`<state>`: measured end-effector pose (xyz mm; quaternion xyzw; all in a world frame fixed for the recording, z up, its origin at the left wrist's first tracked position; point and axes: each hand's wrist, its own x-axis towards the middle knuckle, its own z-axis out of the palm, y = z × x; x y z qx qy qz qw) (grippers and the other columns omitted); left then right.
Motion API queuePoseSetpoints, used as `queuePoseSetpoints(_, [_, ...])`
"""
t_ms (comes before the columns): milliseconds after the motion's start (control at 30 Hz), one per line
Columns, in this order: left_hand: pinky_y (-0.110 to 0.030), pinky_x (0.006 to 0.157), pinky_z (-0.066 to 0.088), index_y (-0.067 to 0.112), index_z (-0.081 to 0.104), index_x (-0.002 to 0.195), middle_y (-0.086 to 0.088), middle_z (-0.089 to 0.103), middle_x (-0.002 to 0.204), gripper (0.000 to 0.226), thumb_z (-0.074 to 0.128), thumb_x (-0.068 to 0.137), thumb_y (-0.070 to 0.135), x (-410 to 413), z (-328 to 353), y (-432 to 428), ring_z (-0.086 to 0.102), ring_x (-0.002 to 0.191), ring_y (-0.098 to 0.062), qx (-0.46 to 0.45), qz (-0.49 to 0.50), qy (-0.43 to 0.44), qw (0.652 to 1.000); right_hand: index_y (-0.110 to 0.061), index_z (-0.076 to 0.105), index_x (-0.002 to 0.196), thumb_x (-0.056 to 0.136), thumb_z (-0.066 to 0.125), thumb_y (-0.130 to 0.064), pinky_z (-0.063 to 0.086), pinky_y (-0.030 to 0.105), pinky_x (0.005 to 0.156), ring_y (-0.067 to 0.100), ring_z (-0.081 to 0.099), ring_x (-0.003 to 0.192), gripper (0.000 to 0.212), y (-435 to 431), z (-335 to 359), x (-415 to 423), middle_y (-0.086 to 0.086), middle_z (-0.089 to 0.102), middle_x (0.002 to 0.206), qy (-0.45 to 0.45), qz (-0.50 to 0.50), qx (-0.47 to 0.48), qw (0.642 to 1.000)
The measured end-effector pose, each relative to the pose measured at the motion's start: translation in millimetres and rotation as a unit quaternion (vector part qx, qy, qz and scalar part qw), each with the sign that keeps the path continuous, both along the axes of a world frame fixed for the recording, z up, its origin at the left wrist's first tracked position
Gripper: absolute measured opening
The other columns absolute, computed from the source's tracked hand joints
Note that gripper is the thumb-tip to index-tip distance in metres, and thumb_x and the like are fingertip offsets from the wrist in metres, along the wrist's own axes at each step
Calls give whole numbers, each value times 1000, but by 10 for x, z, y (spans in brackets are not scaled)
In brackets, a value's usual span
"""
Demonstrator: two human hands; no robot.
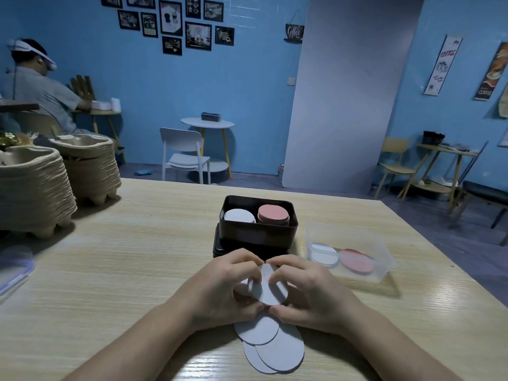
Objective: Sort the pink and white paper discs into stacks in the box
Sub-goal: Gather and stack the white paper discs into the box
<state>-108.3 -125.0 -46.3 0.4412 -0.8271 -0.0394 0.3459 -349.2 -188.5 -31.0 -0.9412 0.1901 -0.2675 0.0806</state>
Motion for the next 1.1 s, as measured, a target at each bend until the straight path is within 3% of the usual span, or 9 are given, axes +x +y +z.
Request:
queuePoseSetpoints(233, [-28,83,55,28,62,101,17,56,128,34,75,84,55,72,52,46,60,111,-2,3,3,-4,1000,-24,63,101,81,81,-47,55,32,81,11,62,101,35,-32,95,83,-6,61,124,1,10,1,1000])
queuePoseSetpoints(400, [-31,92,55,32,60,114,16,53,141,36,67,89,57,187,137,69,57,124,-5,-13,22,-26,999,-24,65,100,84,79,-46,53,30,82,10,61,104,31,-125,148,153,-7,60,125,-8,6,-12,1000])
queuePoseSetpoints(600, [-25,93,51,29,62,122,15,57,135,35,69,92,46,401,315,27,57,120,-2,-31,38,-28,998,-22,67,97,82,80,-46,51,25,81,11,62,105,31,-302,371,247,-6,63,121,-16,-4,-36,999])
queuePoseSetpoints(700, [-29,94,53,25,63,121,16,59,129,33,69,94,43,511,228,39,59,117,-2,-26,50,-4,998,-21,67,93,80,80,-44,48,22,86,6,60,110,29,-428,538,295,-7,64,121,-32,-15,-28,999])
queuePoseSetpoints(900, [-34,91,55,25,65,116,19,61,119,27,72,93,37,538,95,35,62,114,-7,1,40,64,997,-27,66,88,74,81,-43,50,31,77,15,60,88,26,-778,855,595,-3,67,93,-56,-72,35,995])
queuePoseSetpoints(1033, [-30,82,59,25,66,114,17,61,118,24,72,92,33,551,83,34,62,114,-12,27,32,94,995,-28,66,87,75,84,-40,46,33,68,12,54,73,25,-1005,884,828,-7,62,80,-1,-116,94,989])
queuePoseSetpoints(1100, [-26,81,58,25,66,113,16,62,116,23,72,92,33,551,80,33,62,112,-13,30,33,102,994,-29,65,86,73,83,-43,50,37,70,16,56,74,26,-1106,851,921,-4,62,78,37,-129,101,986])
